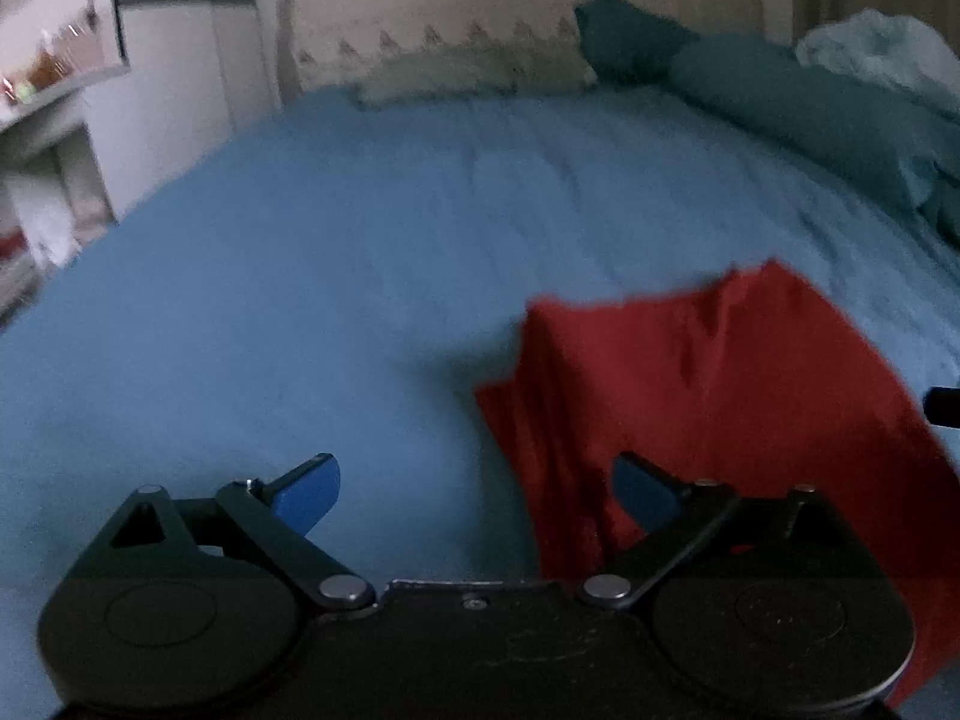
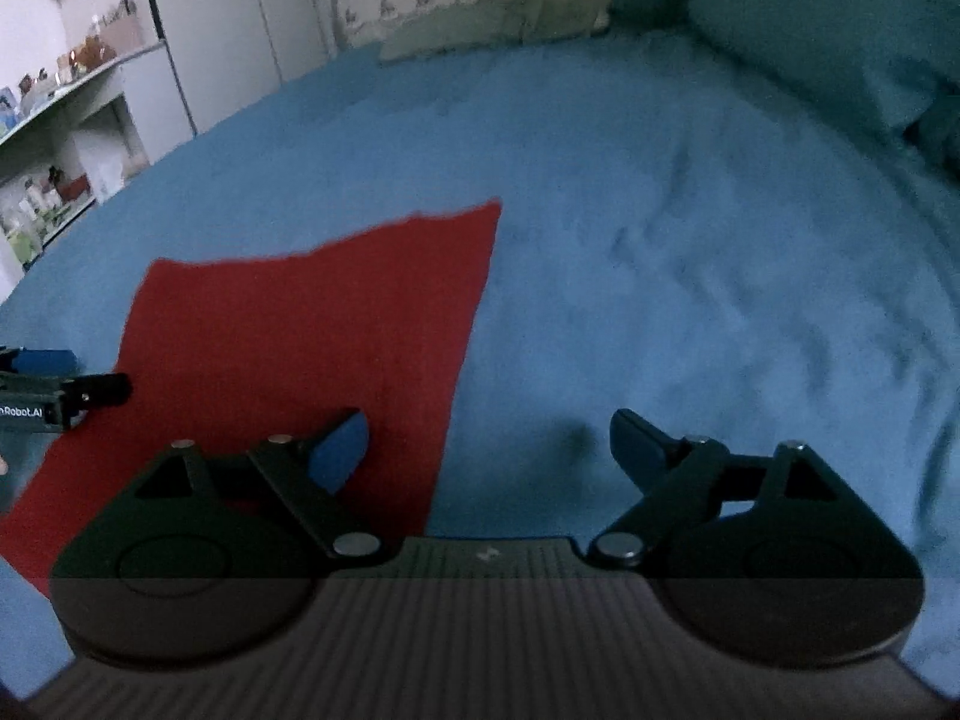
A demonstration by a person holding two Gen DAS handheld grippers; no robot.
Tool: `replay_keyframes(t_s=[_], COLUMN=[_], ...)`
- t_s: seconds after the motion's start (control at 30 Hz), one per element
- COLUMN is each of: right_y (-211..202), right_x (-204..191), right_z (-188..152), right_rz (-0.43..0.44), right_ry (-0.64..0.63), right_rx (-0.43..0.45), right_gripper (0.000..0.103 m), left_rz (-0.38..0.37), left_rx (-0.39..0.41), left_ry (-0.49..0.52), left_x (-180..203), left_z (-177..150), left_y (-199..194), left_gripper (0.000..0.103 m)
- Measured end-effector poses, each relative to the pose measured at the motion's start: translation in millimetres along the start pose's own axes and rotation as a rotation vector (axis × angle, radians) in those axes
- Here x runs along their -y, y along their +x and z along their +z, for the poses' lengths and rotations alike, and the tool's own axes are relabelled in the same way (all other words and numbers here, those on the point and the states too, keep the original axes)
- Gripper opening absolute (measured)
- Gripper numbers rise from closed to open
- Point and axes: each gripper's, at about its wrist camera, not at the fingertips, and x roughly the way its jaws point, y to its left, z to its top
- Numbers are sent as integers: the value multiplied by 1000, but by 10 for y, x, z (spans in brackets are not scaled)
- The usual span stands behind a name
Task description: Fold small clothes
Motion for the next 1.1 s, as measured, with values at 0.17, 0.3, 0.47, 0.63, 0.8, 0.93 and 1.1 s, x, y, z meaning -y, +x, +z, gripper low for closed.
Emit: replay_keyframes(t_s=[0.17,0.3,0.47,0.63,0.8,0.93,1.1], right_y=[-800,-1522,-2259,-2760,-3057,-3167,-3203], right_x=[-244,-516,-745,-884,-962,-1010,-1067], right_z=[218,309,145,-165,-444,-584,-644], right_rz=[-6,-79,-109,-165,-185,-195,-208], right_ry=[-26,-37,-27,-18,10,4,-1], right_rx=[79,92,60,11,-9,-24,-34], right_gripper=[103,103,103,103,103,103,103], left_rz=[-25,-1,41,51,43,21,15], left_rx=[70,90,91,61,24,14,18], left_ry=[-44,-64,-71,-56,-70,-87,-75], left_x=[-22,18,113,233,264,282,278], left_z=[264,329,90,-291,-615,-734,-775], left_y=[-884,-1664,-2360,-2757,-2926,-3002,-3030], left_gripper=[103,103,103,103,103,103,103])
